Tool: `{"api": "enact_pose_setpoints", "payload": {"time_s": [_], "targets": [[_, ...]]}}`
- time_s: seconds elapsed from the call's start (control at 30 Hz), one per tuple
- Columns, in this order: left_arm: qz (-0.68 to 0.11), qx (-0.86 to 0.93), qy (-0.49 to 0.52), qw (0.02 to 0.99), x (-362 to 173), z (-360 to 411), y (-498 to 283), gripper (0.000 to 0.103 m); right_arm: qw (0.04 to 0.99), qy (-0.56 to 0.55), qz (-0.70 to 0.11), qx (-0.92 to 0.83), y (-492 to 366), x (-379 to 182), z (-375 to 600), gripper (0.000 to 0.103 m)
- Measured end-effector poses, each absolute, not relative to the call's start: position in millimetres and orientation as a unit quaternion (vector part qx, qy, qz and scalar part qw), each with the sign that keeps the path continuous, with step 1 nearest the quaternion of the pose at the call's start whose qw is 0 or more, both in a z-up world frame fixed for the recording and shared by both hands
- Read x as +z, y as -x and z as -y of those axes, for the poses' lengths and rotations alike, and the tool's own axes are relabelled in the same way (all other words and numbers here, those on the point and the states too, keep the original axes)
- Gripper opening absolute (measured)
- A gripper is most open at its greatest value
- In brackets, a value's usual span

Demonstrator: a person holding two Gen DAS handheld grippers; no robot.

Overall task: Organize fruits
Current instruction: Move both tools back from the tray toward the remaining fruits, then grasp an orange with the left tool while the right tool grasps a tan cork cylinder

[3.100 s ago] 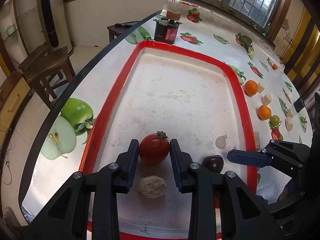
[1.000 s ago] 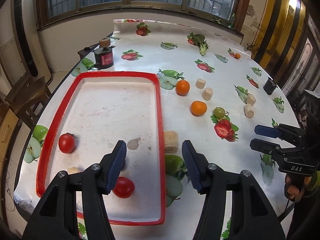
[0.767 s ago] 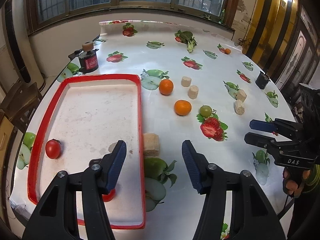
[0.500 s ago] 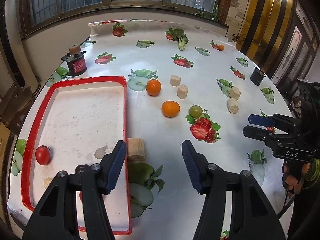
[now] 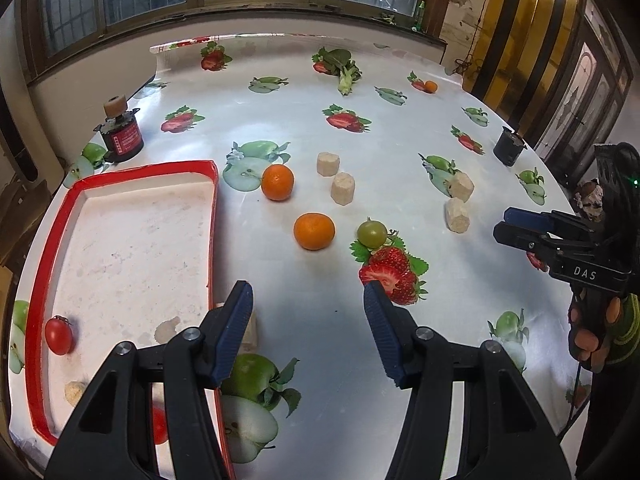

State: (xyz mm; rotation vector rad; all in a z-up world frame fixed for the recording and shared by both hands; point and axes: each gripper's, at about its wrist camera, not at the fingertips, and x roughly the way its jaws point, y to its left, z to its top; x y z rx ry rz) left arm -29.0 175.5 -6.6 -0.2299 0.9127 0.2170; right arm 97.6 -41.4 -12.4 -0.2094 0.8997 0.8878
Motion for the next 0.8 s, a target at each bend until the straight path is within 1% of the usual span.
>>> {"api": "enact_pose_setpoints", "payload": {"time_s": [0.5,0.8], "targets": [[-0.461,0.095,0.111,0.875,-29,-178,-22,0.056,0.820,0.093,-0.422,0.375,-146,-19,48,0.053],[-0.479,0.103,0.121,0.863,-48,-184,-46,0.056,0.822,0.095,-0.436,0.355,-178,-39,33,0.053]]}}
